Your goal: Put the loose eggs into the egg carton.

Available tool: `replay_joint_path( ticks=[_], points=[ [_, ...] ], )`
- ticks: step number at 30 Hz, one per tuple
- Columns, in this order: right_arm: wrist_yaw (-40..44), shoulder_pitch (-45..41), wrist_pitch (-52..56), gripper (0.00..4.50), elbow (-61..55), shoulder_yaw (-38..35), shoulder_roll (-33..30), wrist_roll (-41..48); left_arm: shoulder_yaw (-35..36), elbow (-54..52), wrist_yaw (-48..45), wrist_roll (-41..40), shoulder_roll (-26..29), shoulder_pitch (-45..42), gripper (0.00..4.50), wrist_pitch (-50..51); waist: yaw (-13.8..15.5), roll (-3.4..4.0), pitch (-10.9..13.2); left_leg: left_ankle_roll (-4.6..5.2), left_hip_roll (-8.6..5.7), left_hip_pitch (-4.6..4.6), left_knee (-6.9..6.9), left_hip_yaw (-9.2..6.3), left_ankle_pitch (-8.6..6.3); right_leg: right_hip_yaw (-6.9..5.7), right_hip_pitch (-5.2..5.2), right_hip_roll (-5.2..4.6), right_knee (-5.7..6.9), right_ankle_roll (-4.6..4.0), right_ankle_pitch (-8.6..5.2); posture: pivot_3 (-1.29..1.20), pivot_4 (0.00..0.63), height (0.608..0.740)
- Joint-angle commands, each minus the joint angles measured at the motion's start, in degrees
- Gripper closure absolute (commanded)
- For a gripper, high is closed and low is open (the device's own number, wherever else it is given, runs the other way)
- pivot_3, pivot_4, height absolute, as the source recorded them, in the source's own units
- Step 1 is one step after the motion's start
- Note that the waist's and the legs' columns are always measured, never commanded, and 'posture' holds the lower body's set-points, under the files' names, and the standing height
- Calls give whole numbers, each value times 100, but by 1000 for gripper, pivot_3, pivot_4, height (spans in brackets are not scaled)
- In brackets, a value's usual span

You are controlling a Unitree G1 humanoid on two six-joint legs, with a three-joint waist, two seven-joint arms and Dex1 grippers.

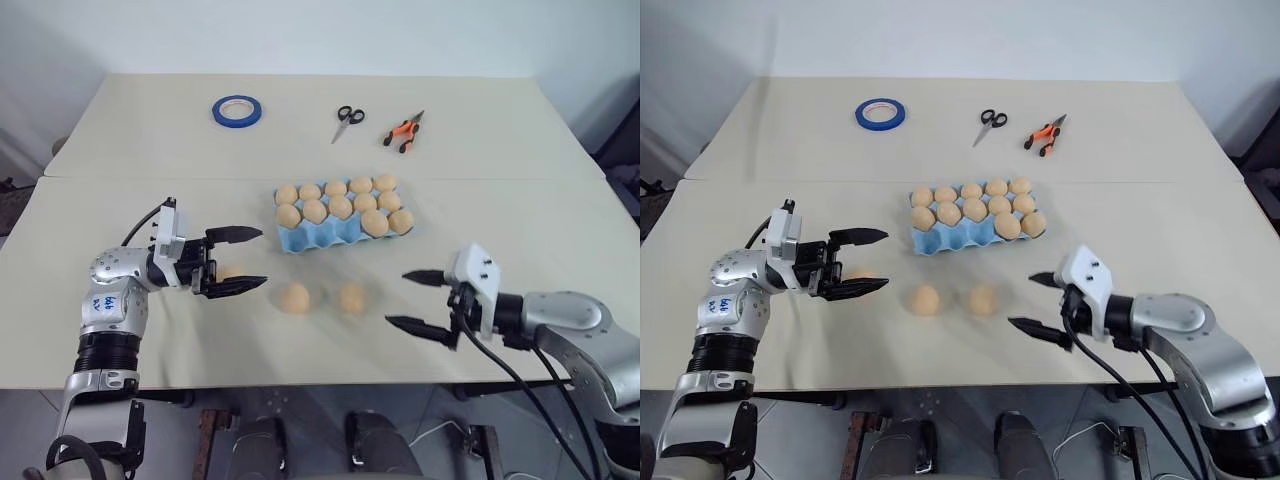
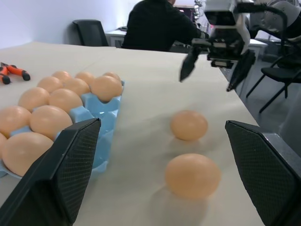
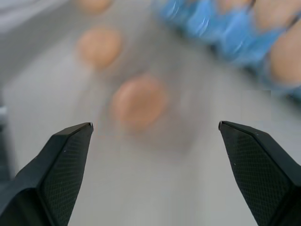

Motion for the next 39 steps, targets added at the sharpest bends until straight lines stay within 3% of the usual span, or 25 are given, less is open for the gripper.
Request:
replay_joint_path(
  ticks=[1,12,21,33,39],
  points=[
    [97,121,-496,14,-162,-183,-26,5,121,6,-120,-121,100,-5,0,-53,-28,0,0,1,1,5,0,4,1,6,0,0,2,-1,5,0,150,740],
    [-344,200,-1432,14,25,-3,565,-231,238,-93,-142,-179,111,83,0,-48,3,0,0,8,0,5,0,-3,18,2,1,4,4,-5,28,0,150,740],
    [-406,-588,-1744,14,1074,1274,1273,-930,247,-248,-67,-166,40,170,0,-12,-5,0,0,4,3,4,1,-3,26,0,-2,4,8,-11,34,0,150,740],
    [-425,-1319,-1658,14,2071,1824,1631,-1474,356,-569,76,-243,134,442,0,44,-3,0,-1,5,2,2,0,-3,27,-1,-3,-3,7,-9,35,0,150,740],
    [-373,-1323,-1685,1987,1911,1709,1621,-1404,373,-637,157,-268,165,504,0,27,-8,0,-1,5,4,2,0,-3,27,-1,-3,-5,7,-9,35,0,150,740]
  ],
)
